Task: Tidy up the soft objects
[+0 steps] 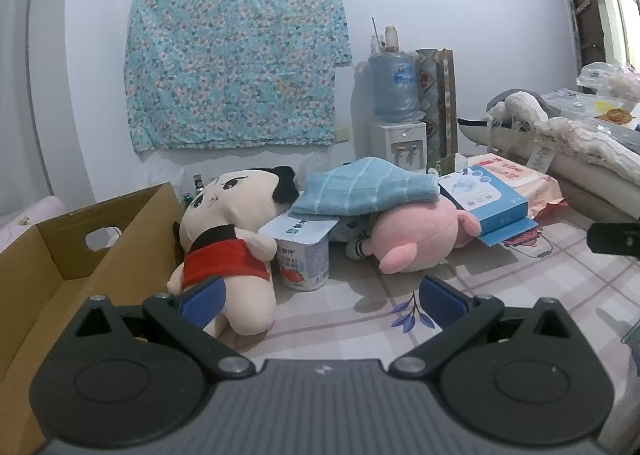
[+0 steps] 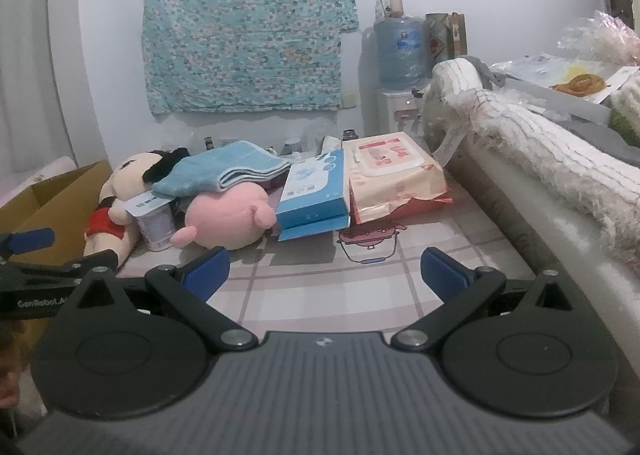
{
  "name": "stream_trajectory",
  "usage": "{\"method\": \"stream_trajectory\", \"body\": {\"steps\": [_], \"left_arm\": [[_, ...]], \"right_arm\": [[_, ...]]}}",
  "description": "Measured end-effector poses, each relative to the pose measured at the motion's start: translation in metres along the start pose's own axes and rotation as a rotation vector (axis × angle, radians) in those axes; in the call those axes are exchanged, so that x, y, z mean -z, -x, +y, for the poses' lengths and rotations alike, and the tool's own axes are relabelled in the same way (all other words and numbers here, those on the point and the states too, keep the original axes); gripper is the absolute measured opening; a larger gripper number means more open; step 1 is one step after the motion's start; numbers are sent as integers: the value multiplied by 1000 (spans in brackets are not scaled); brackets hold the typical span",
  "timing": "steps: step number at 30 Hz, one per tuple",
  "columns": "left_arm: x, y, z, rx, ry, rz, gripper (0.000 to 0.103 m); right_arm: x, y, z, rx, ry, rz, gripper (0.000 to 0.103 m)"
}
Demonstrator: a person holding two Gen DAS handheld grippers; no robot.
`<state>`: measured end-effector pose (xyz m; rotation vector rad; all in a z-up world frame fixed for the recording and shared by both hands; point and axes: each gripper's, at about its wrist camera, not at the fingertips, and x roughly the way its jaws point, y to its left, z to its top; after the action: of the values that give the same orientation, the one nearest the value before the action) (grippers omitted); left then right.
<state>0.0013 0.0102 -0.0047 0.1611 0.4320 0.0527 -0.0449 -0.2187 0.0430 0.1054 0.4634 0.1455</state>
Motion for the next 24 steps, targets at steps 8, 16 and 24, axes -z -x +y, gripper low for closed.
{"method": "stream_trajectory", "body": {"steps": [8,16,24], "left_arm": [[1,1,12,57,46,-2,103],[-15,2,21,111,91,-59,103],[-59,-40,14,195,64,-47,99]], "right_arm": [[-6,-26,-5,-38,-47,19,102],[-19,-70,-21,-107,-144,77,102],[-37,-110,-57,-212,-352,123,102]]}}
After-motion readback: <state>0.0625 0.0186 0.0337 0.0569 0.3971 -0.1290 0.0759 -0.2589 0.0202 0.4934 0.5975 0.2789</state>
